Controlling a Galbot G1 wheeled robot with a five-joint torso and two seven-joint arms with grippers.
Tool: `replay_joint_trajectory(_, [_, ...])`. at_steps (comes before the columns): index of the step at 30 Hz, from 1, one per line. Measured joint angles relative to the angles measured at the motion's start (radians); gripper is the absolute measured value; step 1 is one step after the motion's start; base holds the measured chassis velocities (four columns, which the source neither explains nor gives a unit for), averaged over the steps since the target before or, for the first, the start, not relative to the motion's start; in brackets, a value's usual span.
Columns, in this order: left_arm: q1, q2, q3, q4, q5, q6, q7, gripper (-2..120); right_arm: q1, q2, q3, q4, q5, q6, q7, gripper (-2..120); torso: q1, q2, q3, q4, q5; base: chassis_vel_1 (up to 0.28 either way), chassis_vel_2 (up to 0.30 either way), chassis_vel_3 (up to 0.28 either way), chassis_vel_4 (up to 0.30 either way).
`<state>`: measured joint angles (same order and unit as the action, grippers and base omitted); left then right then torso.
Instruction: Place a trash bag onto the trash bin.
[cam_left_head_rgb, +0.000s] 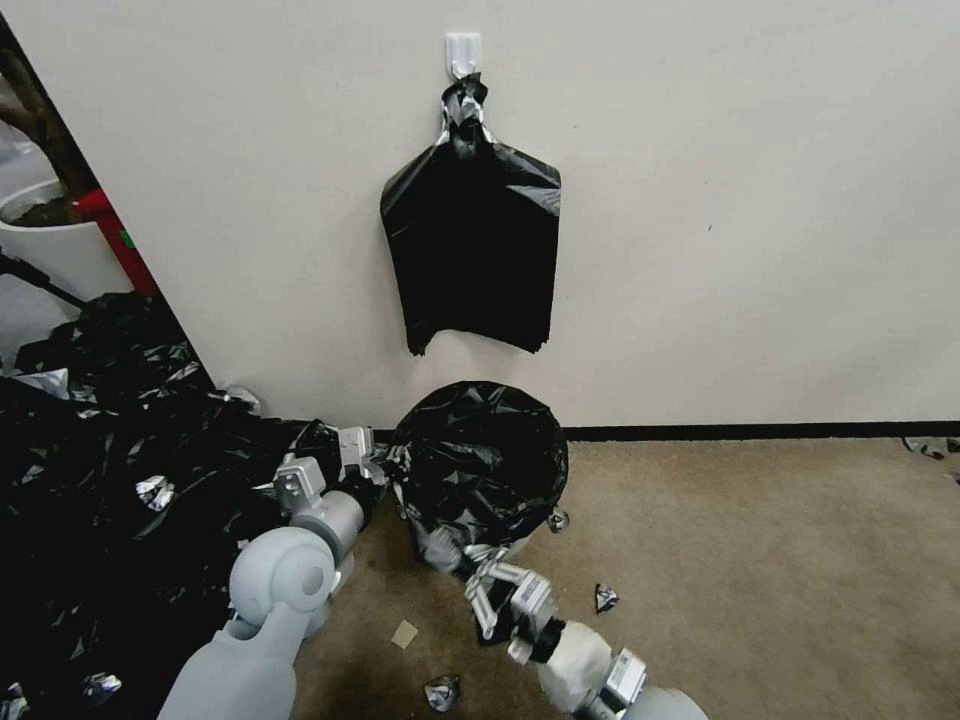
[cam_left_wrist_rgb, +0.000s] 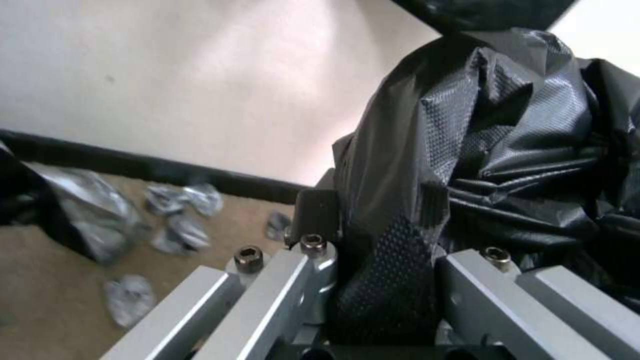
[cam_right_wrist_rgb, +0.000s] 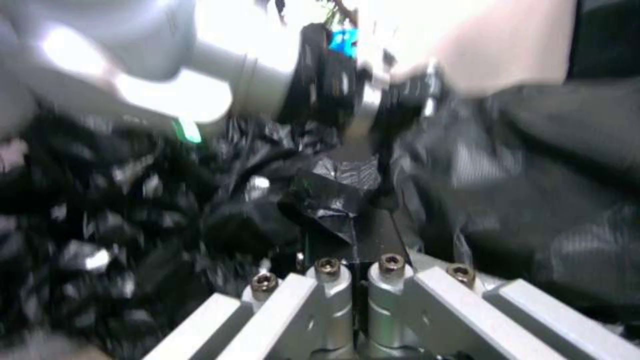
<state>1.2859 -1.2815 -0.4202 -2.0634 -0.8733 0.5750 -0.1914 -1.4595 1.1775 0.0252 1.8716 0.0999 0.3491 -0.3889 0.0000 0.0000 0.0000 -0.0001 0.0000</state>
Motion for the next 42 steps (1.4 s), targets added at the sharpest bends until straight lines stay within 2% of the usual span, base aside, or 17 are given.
replay_joint_trajectory(8, [0.027,-0.001,-0.009,-0.058,-0.051,0.044,-0.014,7,0.066,0.039,0.091,-0.121,-0.343,-0.039,0.055,0,0.0,0.0,0.0,0.0001,0.0001,0.0,0.0,0.0,0.0])
replay_joint_trajectory(14, [0.031,0.004,-0.021,-0.06,-0.052,0.044,-0.014,7,0.037,0.009,0.143,-0.128,-0.392,-0.071,0.044,0,0.0,0.0,0.0,0.0,0.0,0.0,0.0,0.0,0.0])
replay_joint_trajectory(16, [0.028,0.008,-0.028,-0.052,-0.052,0.035,-0.014,7,0.012,-0.01,0.147,-0.123,-0.307,-0.077,0.02,0,0.0,0.0,0.0,-0.0001,-0.0002,0.0,0.0,0.0,0.0])
replay_joint_trajectory(17, [0.025,0.009,-0.029,-0.047,-0.05,0.026,-0.014,7,0.0,-0.02,0.137,-0.122,-0.212,-0.061,0.0,2,0.0,0.0,0.0,-0.0001,-0.0001,0.0,0.0,0.0,0.0])
replay_joint_trajectory(22, [0.017,0.01,-0.028,-0.031,-0.042,0.002,-0.017,7,-0.013,-0.027,0.128,-0.119,-0.107,0.006,-0.06,14,0.0,0.0,0.0,0.0,0.0,0.0,0.0,0.0,0.0])
replay_joint_trajectory(26, [0.008,0.01,-0.024,-0.011,-0.021,-0.018,-0.021,7,-0.012,-0.027,0.188,-0.148,-0.109,0.121,-0.292,34,0.0,0.0,0.0,0.0001,0.0,0.0,0.0,0.0,0.0])
replay_joint_trajectory(27, [0.008,0.01,-0.024,-0.011,-0.021,-0.018,-0.021,7,-0.012,-0.027,0.188,-0.148,-0.109,0.121,-0.292,34,0.0,0.0,0.0,0.0001,0.0,0.0,0.0,0.0,0.0])
replay_joint_trajectory(29, [0.006,0.016,-0.026,-0.002,-0.013,-0.024,-0.021,7,-0.012,-0.027,0.251,-0.159,-0.105,0.173,-0.466,45,0.0,0.0,0.0,0.0001,0.0001,0.0,0.0,0.0,0.0])
replay_joint_trajectory(30, [0.006,0.016,-0.026,-0.002,-0.013,-0.024,-0.021,7,-0.012,-0.027,0.251,-0.159,-0.105,0.173,-0.466,45,0.0,0.0,0.0,0.0001,0.0001,0.0,0.0,0.0,0.0])
replay_joint_trajectory(32, [0.005,0.02,-0.026,0.006,-0.001,-0.032,-0.021,7,-0.007,-0.025,0.311,-0.158,-0.067,0.19,-0.621,53,0.0,0.0,0.0,0.0,-0.0001,0.0,0.0,0.0,0.0])
replay_joint_trajectory(34, [0.005,0.022,-0.023,0.014,0.015,-0.044,-0.021,7,-0.001,-0.028,0.334,-0.135,0.034,0.179,-0.713,64,0.0,0.0,0.0,0.0,-0.0001,0.0,0.0,0.0,0.0])
replay_joint_trajectory(35, [0.005,0.022,-0.023,0.014,0.015,-0.044,-0.021,7,-0.001,-0.028,0.334,-0.135,0.034,0.179,-0.713,64,0.0,0.0,0.0,0.0,-0.0001,0.0,0.0,0.0,0.0])
replay_joint_trajectory(37, [0.01,0.02,-0.01,0.023,0.039,-0.061,-0.022,7,0.003,-0.031,0.315,-0.091,0.19,0.137,-0.714,60,0.0,0.0,0.0,0.0001,0.0,0.0,0.0,0.0,0.0])
replay_joint_trajectory(38, [0.014,0.016,0.0,0.029,0.058,-0.073,-0.021,7,0.005,-0.03,0.286,-0.06,0.283,0.109,-0.669,55,0.0,0.0,0.0,0.0001,-0.0001,0.0,0.0,0.0,0.0])
replay_joint_trajectory(39, [0.014,0.016,0.0,0.029,0.058,-0.073,-0.021,7,0.005,-0.03,0.286,-0.06,0.283,0.109,-0.669,55,0.0,0.0,0.0,0.0001,-0.0001,0.0,0.0,0.0,0.0])
replay_joint_trajectory(40, [0.019,0.013,0.009,0.032,0.072,-0.081,-0.02,7,0.006,-0.028,0.268,-0.042,0.328,0.091,-0.626,52,0.0,0.0,0.0,0.0001,-0.0001,0.0,0.0,0.0,0.0])
replay_joint_trajectory(42, [0.032,0.001,0.029,0.039,0.1,-0.098,-0.016,7,0.012,-0.019,0.198,0.018,0.429,0.042,-0.429,43,0.0,0.0,0.0,0.0001,-0.0003,0.0,0.0,0.0,0.0])
